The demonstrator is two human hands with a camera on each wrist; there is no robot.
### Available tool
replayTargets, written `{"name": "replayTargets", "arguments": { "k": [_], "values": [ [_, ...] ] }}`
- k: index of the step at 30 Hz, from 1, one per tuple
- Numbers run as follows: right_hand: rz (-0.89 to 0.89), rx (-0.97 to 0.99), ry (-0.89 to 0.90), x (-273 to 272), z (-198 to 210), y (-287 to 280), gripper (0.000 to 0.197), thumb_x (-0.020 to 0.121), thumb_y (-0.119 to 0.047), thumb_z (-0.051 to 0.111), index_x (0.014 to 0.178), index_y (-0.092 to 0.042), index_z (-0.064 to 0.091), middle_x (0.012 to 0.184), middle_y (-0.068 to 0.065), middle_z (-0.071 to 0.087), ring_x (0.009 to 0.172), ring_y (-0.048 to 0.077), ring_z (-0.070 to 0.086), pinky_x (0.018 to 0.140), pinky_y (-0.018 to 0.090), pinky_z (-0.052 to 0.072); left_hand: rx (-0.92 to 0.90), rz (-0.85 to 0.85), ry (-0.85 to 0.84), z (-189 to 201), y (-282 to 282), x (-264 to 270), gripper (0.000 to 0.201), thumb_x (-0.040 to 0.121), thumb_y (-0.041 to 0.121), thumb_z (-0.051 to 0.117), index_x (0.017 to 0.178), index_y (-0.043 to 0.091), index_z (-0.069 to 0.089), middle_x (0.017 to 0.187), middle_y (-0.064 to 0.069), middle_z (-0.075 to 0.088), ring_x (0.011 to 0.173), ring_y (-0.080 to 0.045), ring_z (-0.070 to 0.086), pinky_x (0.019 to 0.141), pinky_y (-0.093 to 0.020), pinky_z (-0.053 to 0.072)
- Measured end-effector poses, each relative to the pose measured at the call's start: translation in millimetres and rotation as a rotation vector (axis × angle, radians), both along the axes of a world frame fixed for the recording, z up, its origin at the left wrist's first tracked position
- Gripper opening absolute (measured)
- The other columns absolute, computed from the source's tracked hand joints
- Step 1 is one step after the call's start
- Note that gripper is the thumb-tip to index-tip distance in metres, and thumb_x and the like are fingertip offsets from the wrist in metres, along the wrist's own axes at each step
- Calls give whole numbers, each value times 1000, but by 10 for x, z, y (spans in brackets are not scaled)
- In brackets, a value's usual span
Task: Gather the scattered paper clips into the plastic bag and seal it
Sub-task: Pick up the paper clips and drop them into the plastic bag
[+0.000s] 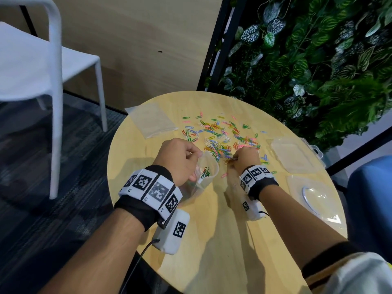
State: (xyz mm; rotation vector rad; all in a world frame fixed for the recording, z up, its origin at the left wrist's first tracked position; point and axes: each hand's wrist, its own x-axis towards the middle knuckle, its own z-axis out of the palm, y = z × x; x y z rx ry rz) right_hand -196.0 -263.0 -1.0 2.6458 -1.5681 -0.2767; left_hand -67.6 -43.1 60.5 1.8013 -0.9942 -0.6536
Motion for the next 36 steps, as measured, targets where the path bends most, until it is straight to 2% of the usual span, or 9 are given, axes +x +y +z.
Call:
{"name": "replayTargets", "arguments": {
  "k": [4,6,9,14,17,21,24,29,36],
  "values": [
    [-77,74,-145,-192,50,-33,19,88,-27,64,92,-13,76,86,6,71,72,20,59,74,28,52,0,-14,-14,9,-2,-24,16,95,9,58,87,12,71,68,-15,74,53,-24,72,52,-21,58],
    [-211,222,-438,-360,40,-75,15,83,-27,72,82,-13,78,81,6,74,65,16,60,64,25,52,1,-16,-16,16,-10,-32,16,95,10,58,87,11,72,68,-16,74,53,-24,72,51,-17,56],
    [-476,633,-1020,-575,30,-46,17,71,-20,82,70,-6,72,82,13,72,81,28,68,84,28,55,4,-16,-8,12,-29,-51,16,95,11,59,89,8,73,66,-14,74,54,-25,72,52,-22,58],
    [-390,1210,-1523,-542,401,379,13,90,-1,58,100,3,66,94,8,71,82,9,70,73,13,56,6,-15,-2,14,-60,-112,15,95,12,60,89,8,73,63,-10,73,52,-24,72,50,-22,58],
    [-196,1309,-1396,-436,585,728,14,91,1,57,101,5,66,88,6,72,78,9,69,74,15,55,8,-17,-5,6,-69,-144,14,95,12,60,89,8,72,66,-12,74,50,-21,72,49,-21,57],
    [-7,974,-1089,-260,679,1039,22,83,7,66,104,13,66,79,11,71,68,12,69,72,18,56,7,-24,14,-5,-58,-145,13,94,12,62,92,7,73,69,-12,74,52,-21,72,54,-34,62],
    [207,599,-826,-149,744,1165,27,78,3,71,104,-4,74,89,7,74,80,15,70,77,21,56,-13,-13,54,7,-12,-113,11,94,11,63,94,7,72,72,-14,74,54,-24,73,54,-37,62],
    [551,347,-436,23,913,1349,23,80,-6,61,87,-20,79,80,-1,76,74,15,69,79,28,54,-22,11,82,22,85,-3,11,94,10,61,91,8,72,68,-15,72,53,-27,72,54,-38,62],
    [325,563,-894,366,1057,1036,33,84,10,47,89,-5,76,82,12,74,73,19,71,67,28,60,-57,170,97,58,334,418,14,95,11,60,89,12,73,61,-12,70,47,-27,69,50,-35,61]
  ]
}}
